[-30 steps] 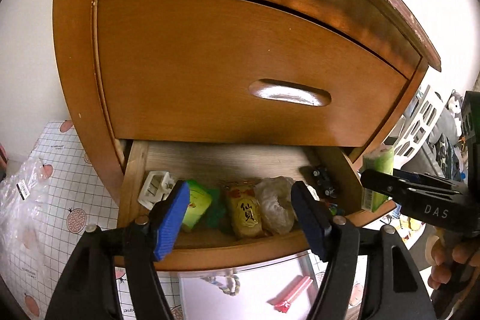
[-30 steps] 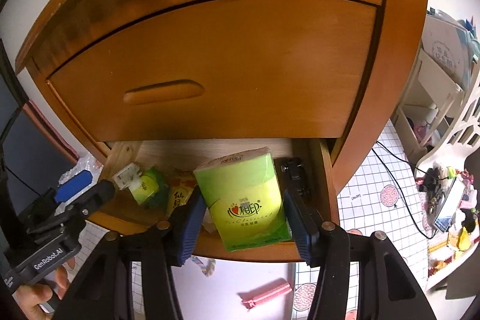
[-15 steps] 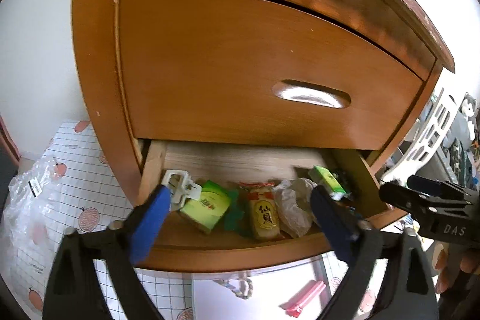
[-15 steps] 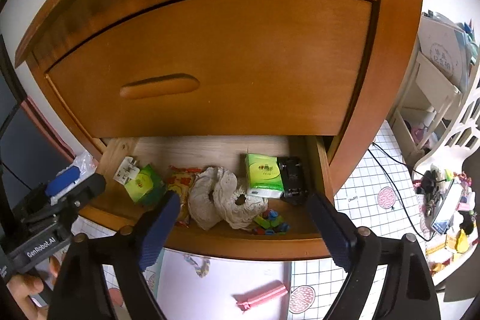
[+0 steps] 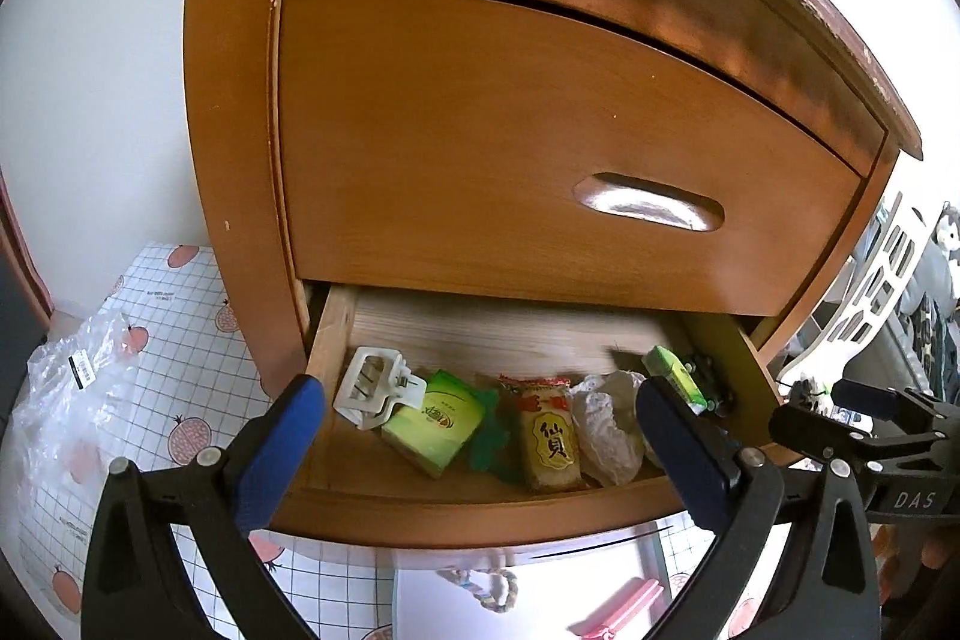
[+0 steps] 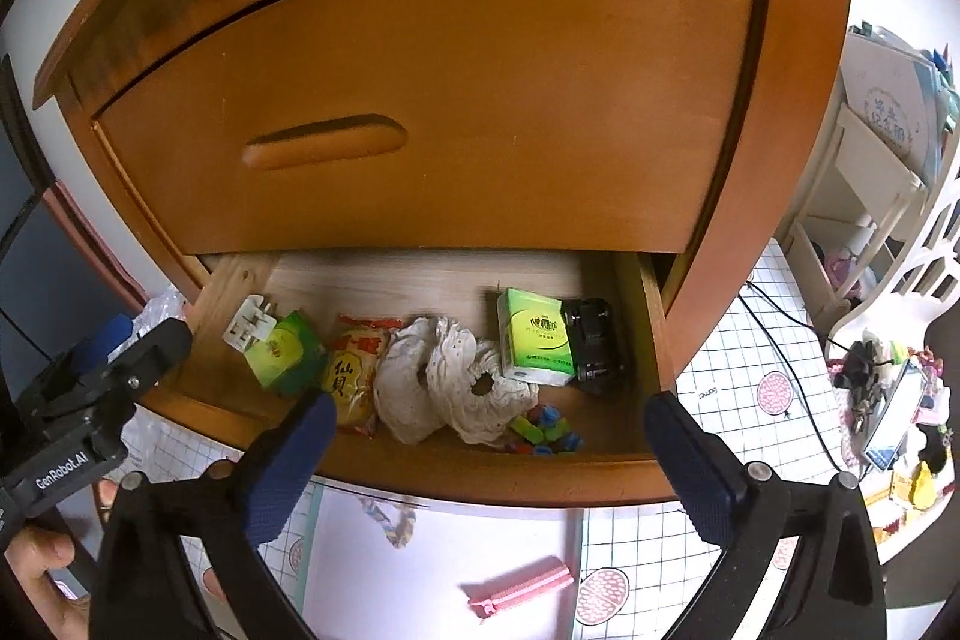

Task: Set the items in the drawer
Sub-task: 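Withdraw both tools from the drawer back over the white tray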

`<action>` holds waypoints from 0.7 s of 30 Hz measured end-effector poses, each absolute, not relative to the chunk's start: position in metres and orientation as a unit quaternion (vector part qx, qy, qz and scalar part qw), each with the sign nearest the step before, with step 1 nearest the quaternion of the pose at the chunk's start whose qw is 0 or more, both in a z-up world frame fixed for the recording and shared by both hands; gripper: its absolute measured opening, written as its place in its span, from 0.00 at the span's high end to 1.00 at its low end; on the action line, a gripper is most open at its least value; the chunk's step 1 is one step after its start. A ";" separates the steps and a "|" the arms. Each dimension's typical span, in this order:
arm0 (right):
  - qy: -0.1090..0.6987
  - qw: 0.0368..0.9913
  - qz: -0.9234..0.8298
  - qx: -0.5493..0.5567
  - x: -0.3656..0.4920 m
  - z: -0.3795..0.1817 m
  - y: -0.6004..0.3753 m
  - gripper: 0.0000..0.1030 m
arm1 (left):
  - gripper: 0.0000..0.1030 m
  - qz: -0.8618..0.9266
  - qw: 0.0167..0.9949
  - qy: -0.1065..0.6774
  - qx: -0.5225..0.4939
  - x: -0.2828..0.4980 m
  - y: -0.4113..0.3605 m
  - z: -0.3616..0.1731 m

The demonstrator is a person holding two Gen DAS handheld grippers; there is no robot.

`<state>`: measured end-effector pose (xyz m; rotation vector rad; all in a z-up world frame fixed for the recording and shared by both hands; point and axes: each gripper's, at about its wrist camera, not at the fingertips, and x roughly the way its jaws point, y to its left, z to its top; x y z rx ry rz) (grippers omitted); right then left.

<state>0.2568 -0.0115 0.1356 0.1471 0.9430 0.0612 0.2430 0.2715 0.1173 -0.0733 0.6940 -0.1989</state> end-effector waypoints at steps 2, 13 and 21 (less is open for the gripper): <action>0.455 0.888 0.029 0.068 0.256 0.135 -0.011 0.00 | 0.00 -0.098 0.936 0.337 -0.036 0.242 0.271 0.118; 0.436 0.897 0.033 0.059 0.243 0.149 -0.010 0.00 | 0.00 -0.128 0.940 0.312 -0.042 0.219 0.267 0.137; 0.402 0.913 0.051 0.056 0.193 0.150 -0.007 0.00 | 0.00 -0.158 0.935 0.308 -0.071 0.170 0.277 0.122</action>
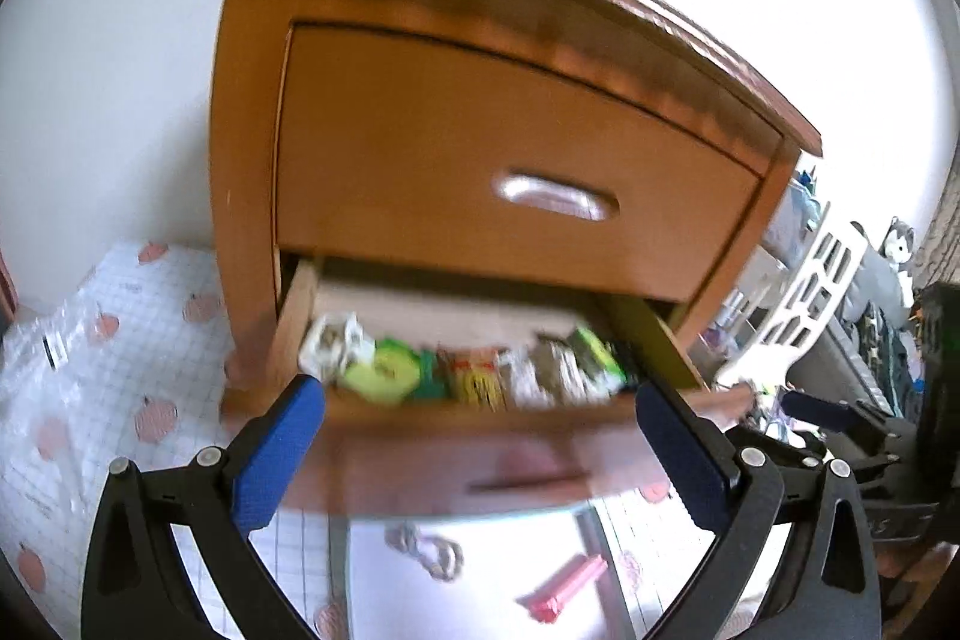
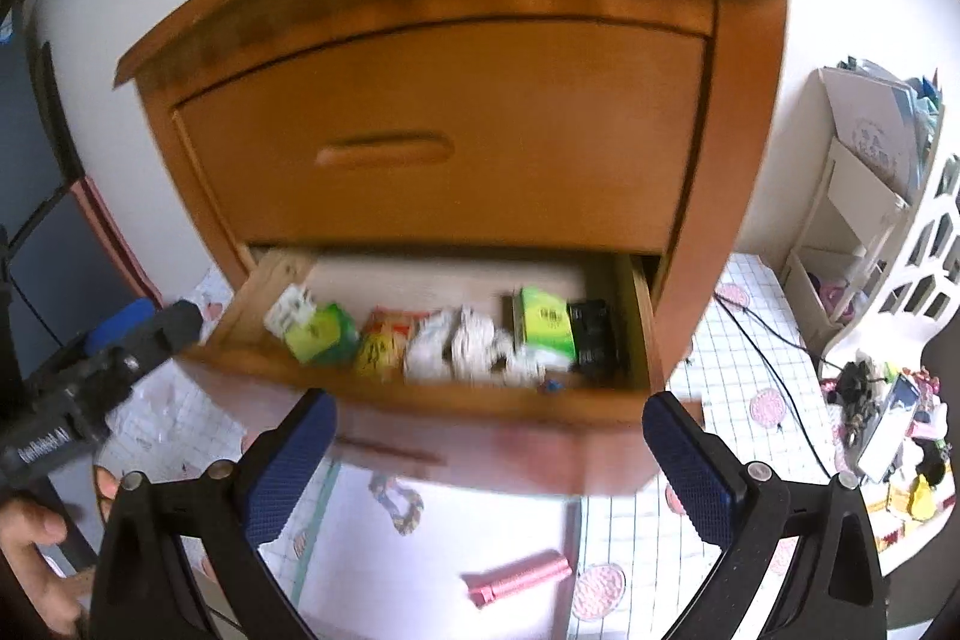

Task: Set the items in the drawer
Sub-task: 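Withdraw both tools from the drawer back over the white tray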

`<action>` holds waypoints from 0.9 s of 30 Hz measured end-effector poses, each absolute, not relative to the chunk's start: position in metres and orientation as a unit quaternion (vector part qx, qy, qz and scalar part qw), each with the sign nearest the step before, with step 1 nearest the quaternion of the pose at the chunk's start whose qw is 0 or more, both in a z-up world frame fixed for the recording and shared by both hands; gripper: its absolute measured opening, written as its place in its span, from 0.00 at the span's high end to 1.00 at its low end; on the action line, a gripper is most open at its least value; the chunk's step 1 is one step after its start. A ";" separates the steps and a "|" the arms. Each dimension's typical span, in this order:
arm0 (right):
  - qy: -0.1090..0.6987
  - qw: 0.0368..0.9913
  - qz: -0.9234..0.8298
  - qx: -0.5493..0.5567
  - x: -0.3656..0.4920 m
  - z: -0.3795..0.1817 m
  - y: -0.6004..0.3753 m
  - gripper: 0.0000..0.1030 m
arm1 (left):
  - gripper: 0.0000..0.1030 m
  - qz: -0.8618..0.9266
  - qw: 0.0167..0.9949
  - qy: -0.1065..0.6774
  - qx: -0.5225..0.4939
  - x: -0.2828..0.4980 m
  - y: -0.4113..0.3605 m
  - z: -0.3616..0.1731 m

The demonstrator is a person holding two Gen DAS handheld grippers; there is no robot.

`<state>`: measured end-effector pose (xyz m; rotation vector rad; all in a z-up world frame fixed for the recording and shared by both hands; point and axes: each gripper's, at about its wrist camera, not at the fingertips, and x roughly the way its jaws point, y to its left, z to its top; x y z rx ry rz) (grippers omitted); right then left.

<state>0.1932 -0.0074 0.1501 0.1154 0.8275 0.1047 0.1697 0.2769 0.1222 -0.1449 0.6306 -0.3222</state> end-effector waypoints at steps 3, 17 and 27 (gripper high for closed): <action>0.411 0.909 0.052 0.054 0.173 0.131 -0.006 0.00 | 0.00 -0.152 0.933 0.318 -0.069 0.155 0.279 0.104; 0.527 0.842 0.043 0.103 0.135 -0.004 0.004 0.00 | 0.00 -0.113 0.878 0.464 -0.032 0.136 0.285 -0.031; 0.588 0.792 0.015 0.163 0.133 -0.064 -0.002 0.00 | 0.00 -0.094 0.850 0.517 -0.033 0.132 0.287 -0.092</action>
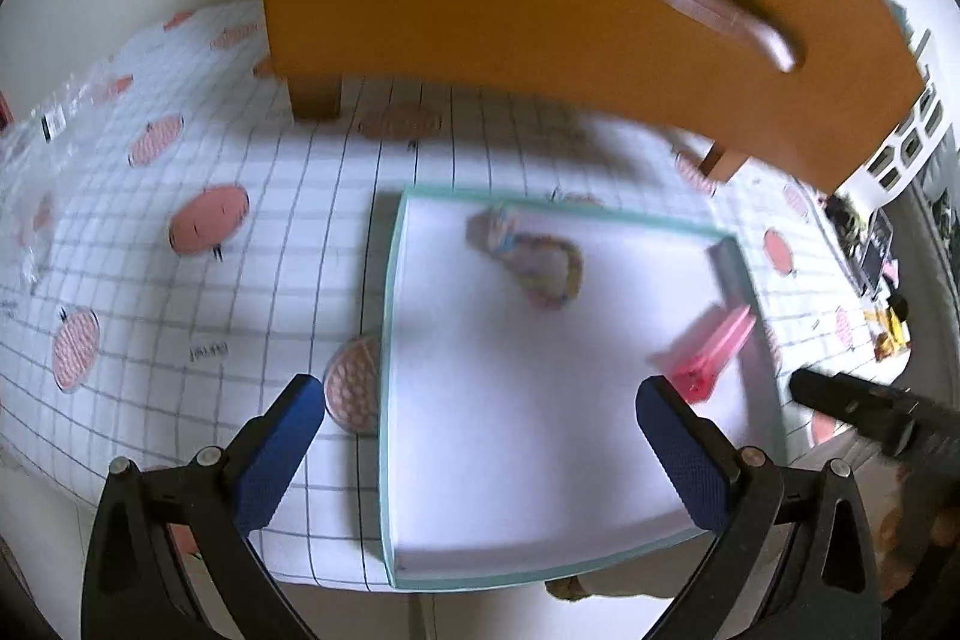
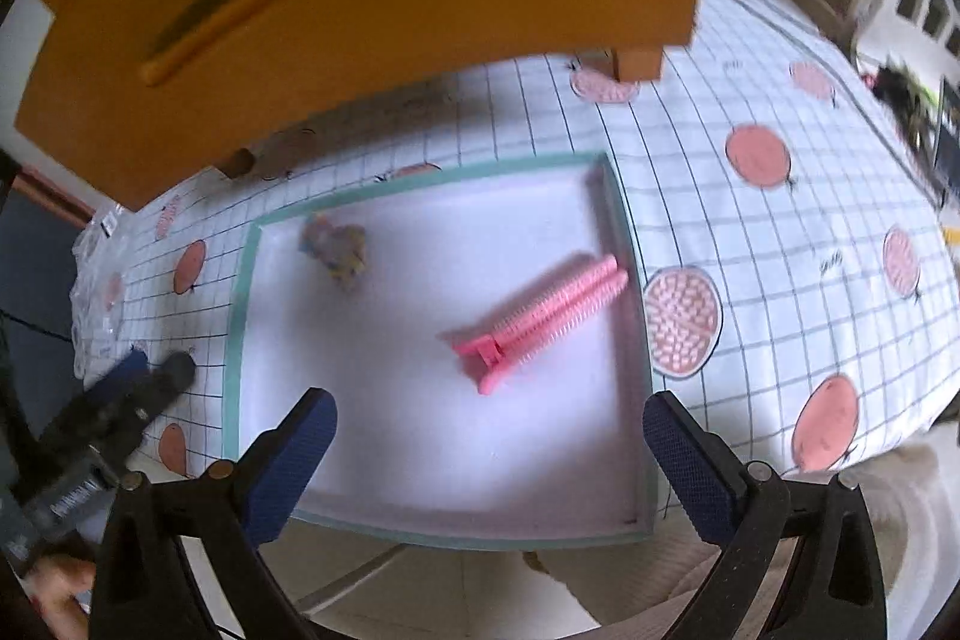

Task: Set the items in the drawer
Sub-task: 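Withdraw both tools from the drawer back over the white tray, then grasp the rainbow pipe-cleaner string with the left tool while the right tool grasps the pink roller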

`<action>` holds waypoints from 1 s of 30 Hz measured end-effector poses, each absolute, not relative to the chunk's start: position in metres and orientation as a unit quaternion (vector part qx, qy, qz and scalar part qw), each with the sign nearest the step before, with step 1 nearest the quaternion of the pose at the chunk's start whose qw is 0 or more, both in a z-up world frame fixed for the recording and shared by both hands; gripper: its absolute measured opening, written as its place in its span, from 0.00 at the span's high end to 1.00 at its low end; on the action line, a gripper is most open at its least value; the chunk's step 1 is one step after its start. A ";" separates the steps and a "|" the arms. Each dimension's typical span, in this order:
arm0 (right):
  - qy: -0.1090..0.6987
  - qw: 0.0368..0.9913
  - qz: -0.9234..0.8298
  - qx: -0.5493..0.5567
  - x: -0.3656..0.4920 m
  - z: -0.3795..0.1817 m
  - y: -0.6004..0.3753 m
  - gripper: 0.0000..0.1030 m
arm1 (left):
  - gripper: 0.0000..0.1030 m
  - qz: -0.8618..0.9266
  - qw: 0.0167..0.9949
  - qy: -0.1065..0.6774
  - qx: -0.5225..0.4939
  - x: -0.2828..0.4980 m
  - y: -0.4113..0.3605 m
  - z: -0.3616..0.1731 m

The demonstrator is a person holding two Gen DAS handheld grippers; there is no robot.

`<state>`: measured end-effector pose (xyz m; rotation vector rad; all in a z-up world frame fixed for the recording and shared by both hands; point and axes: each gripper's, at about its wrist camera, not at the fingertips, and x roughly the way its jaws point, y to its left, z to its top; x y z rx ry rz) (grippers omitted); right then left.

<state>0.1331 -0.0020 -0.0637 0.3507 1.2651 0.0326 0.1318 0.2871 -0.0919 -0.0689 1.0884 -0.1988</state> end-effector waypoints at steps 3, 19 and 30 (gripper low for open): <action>0.595 0.783 0.008 0.180 0.133 -0.073 -0.009 0.00 | 0.00 -0.092 0.842 0.531 -0.033 0.130 0.286 -0.106; 0.620 0.753 -0.002 0.219 0.159 -0.111 -0.016 0.10 | 0.02 -0.093 0.832 0.543 -0.063 0.179 0.257 -0.113; 0.634 0.741 -0.014 0.221 0.177 -0.140 -0.018 0.21 | 0.05 -0.079 0.836 0.543 -0.022 0.213 0.228 -0.130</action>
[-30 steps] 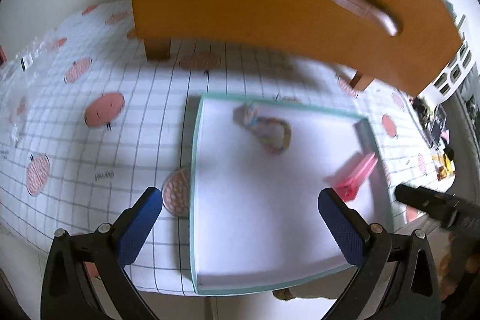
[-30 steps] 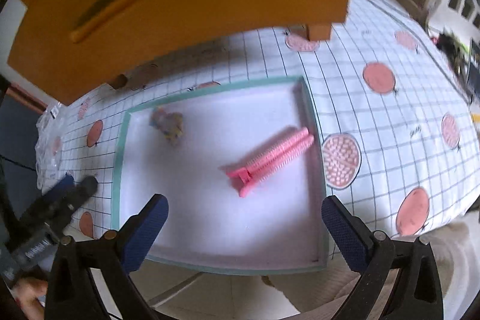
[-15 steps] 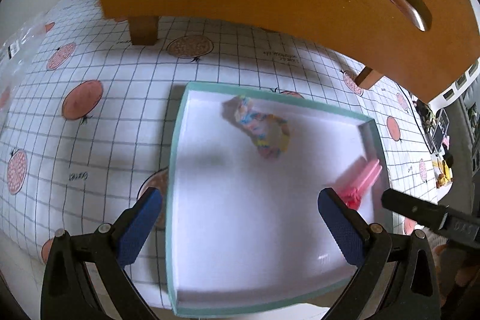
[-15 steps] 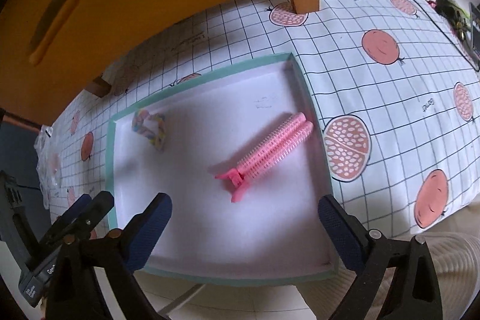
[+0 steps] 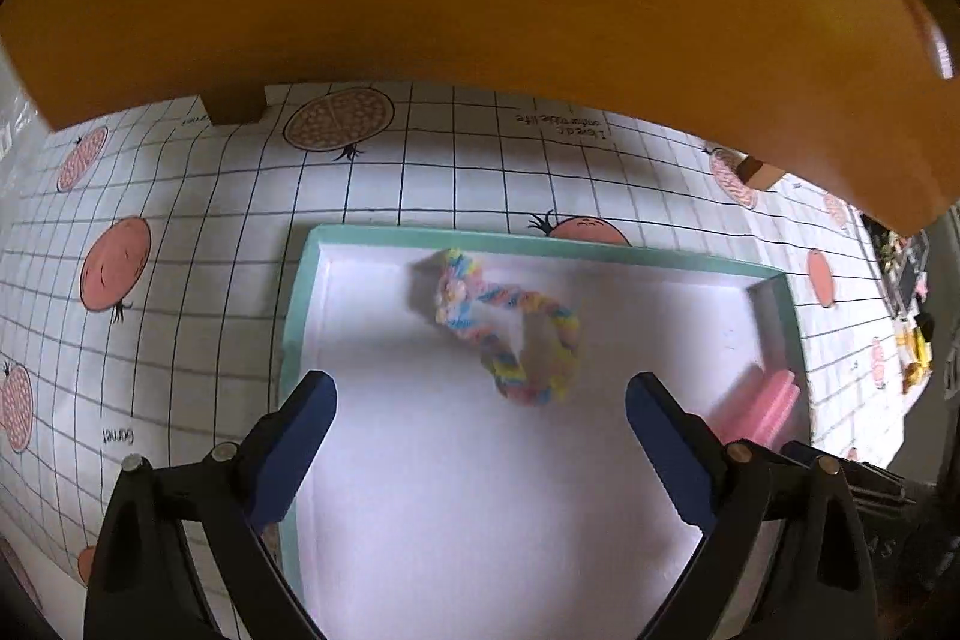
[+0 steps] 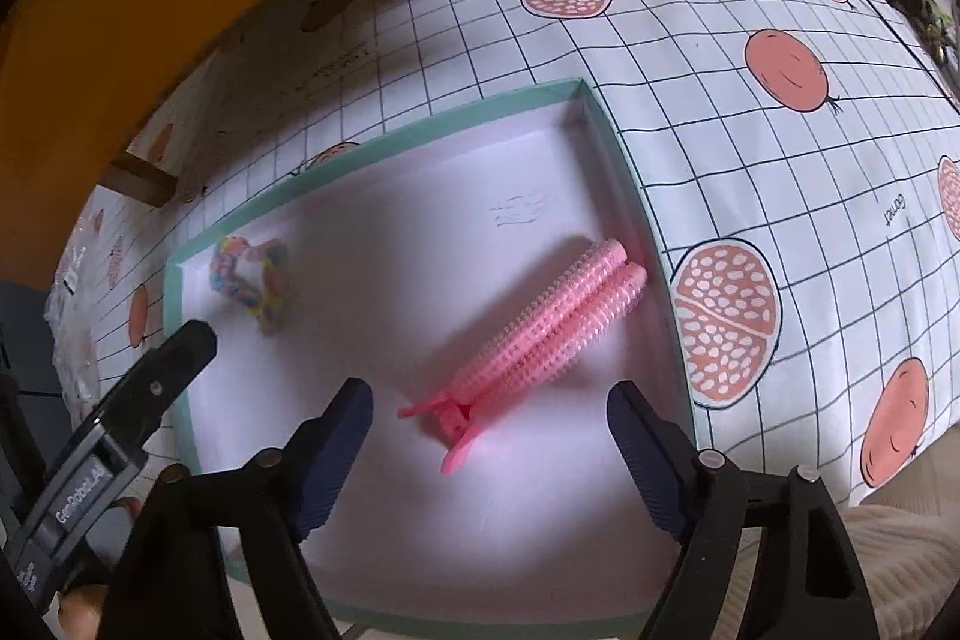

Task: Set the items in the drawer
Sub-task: 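Grasp the rainbow pipe-cleaner string with the left tool while the right tool grasps the pink roller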

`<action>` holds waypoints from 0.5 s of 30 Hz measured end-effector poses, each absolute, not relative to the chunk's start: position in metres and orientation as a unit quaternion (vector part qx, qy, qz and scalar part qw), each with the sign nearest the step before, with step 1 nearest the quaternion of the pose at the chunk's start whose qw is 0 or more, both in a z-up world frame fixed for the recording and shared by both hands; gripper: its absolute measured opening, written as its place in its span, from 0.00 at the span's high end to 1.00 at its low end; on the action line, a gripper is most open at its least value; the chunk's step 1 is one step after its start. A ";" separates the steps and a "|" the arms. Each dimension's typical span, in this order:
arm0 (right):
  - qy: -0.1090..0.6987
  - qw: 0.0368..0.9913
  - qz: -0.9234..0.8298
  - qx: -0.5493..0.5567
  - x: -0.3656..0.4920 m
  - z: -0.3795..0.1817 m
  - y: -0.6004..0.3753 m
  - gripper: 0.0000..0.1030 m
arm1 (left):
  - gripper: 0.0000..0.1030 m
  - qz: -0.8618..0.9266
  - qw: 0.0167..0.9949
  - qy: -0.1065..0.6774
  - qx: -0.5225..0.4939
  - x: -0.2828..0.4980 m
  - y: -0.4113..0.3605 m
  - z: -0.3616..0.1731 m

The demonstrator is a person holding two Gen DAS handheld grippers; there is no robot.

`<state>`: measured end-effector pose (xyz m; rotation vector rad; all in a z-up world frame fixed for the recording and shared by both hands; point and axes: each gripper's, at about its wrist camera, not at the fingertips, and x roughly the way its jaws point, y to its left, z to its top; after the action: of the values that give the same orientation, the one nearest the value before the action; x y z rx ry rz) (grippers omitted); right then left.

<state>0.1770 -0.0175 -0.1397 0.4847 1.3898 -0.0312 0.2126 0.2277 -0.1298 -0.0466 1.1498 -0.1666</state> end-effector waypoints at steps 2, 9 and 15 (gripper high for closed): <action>0.634 0.741 -0.015 0.218 0.180 -0.143 -0.018 0.22 | 0.06 -0.073 0.836 0.543 -0.012 0.216 0.224 -0.134; 0.639 0.740 -0.021 0.210 0.187 -0.154 -0.018 0.29 | 0.06 -0.065 0.838 0.542 0.017 0.224 0.213 -0.145; 0.631 0.751 -0.028 0.194 0.190 -0.155 -0.017 0.50 | 0.31 -0.063 0.831 0.551 0.041 0.231 0.200 -0.156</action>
<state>0.1902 -0.0172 -0.1547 0.4247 1.3774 -0.0608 0.2306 0.1998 -0.1558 0.0877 1.1688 -0.1336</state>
